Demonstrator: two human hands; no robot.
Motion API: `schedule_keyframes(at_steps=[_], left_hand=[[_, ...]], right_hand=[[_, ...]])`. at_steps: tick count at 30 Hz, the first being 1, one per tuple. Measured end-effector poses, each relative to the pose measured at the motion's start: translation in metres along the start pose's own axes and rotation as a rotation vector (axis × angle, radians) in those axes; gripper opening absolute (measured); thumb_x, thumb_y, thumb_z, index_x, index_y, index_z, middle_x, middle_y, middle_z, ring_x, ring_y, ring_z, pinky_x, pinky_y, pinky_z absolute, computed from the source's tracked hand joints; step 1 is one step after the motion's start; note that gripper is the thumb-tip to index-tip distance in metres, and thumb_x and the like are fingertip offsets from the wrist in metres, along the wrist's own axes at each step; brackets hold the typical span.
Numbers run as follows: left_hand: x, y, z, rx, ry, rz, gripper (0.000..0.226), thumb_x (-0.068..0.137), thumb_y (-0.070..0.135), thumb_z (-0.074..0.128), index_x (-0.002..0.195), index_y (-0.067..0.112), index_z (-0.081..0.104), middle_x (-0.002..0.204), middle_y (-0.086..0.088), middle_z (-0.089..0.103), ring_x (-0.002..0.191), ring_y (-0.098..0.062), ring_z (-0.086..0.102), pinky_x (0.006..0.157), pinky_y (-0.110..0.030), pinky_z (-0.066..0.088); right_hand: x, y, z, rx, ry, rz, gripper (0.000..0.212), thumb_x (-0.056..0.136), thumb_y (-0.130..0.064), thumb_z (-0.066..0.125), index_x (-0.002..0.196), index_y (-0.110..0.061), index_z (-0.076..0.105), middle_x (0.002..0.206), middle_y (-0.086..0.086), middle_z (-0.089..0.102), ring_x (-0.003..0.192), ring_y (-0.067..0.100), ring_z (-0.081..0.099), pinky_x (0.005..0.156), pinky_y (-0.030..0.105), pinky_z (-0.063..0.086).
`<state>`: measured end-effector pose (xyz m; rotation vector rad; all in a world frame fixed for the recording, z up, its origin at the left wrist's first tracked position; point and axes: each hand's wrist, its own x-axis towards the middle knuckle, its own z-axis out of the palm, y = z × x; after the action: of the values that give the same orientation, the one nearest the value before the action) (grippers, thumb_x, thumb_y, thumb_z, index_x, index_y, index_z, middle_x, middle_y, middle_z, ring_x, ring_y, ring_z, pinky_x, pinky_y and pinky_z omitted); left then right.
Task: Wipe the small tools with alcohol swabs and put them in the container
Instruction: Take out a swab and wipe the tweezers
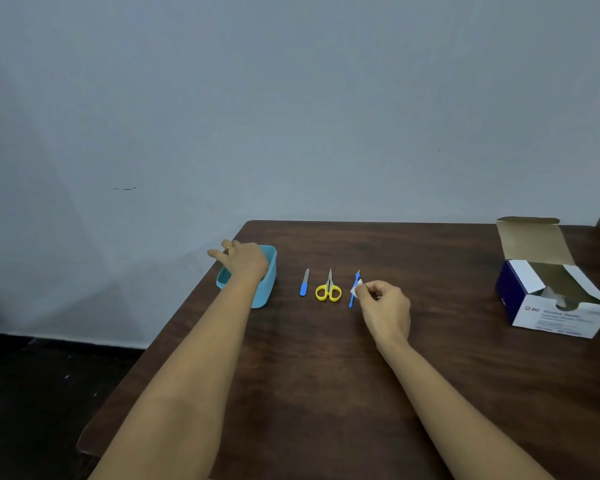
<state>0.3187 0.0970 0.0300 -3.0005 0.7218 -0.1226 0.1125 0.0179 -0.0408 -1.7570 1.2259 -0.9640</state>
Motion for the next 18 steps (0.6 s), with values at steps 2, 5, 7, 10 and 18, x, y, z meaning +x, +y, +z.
schedule_keyframes(at_steps=[2,5,7,10,18], left_hand=[[0.0,0.0,0.0,0.005,-0.006,0.006,0.036,0.091,0.013,0.05,0.126,0.012,0.057,0.144,-0.016,0.04,0.138,-0.031,0.024,0.112,-0.06,0.009],[0.002,-0.001,0.0,-0.002,-0.011,0.01,0.035,0.092,0.014,0.049,0.126,0.013,0.056,0.142,-0.016,0.042,0.137,-0.031,0.026,0.112,-0.06,0.01],[0.002,0.0,0.0,-0.007,-0.014,0.009,0.035,0.091,0.015,0.05,0.126,0.013,0.056,0.142,-0.015,0.042,0.137,-0.03,0.027,0.112,-0.06,0.011],[0.002,0.002,-0.001,-0.026,-0.014,-0.002,0.034,0.091,0.015,0.053,0.124,0.014,0.057,0.14,-0.015,0.044,0.135,-0.029,0.029,0.111,-0.058,0.014],[-0.01,0.026,-0.033,-0.142,0.23,-0.025,0.036,0.087,0.013,0.063,0.121,0.007,0.057,0.134,-0.017,0.038,0.126,-0.032,0.033,0.102,-0.042,0.032]], right_hand=[[0.0,0.0,0.0,-0.005,-0.002,-0.002,0.016,0.089,-0.032,0.061,0.083,-0.022,0.071,0.08,-0.009,0.065,0.073,0.007,0.055,0.065,0.027,0.043],[0.001,0.001,0.001,-0.01,-0.004,-0.002,0.016,0.089,-0.032,0.061,0.083,-0.022,0.071,0.08,-0.009,0.066,0.07,0.005,0.053,0.065,0.026,0.043],[0.002,0.001,0.002,-0.009,-0.002,-0.001,0.015,0.089,-0.033,0.061,0.083,-0.022,0.07,0.081,-0.009,0.065,0.071,0.006,0.053,0.066,0.026,0.044],[0.001,0.0,0.0,-0.001,0.001,0.003,0.015,0.088,-0.032,0.061,0.083,-0.023,0.07,0.079,-0.01,0.063,0.071,0.006,0.052,0.064,0.026,0.042],[0.001,0.004,-0.004,0.318,0.072,-0.013,0.015,0.088,-0.028,0.063,0.078,-0.021,0.071,0.077,-0.008,0.067,0.074,0.009,0.059,0.064,0.023,0.045]])
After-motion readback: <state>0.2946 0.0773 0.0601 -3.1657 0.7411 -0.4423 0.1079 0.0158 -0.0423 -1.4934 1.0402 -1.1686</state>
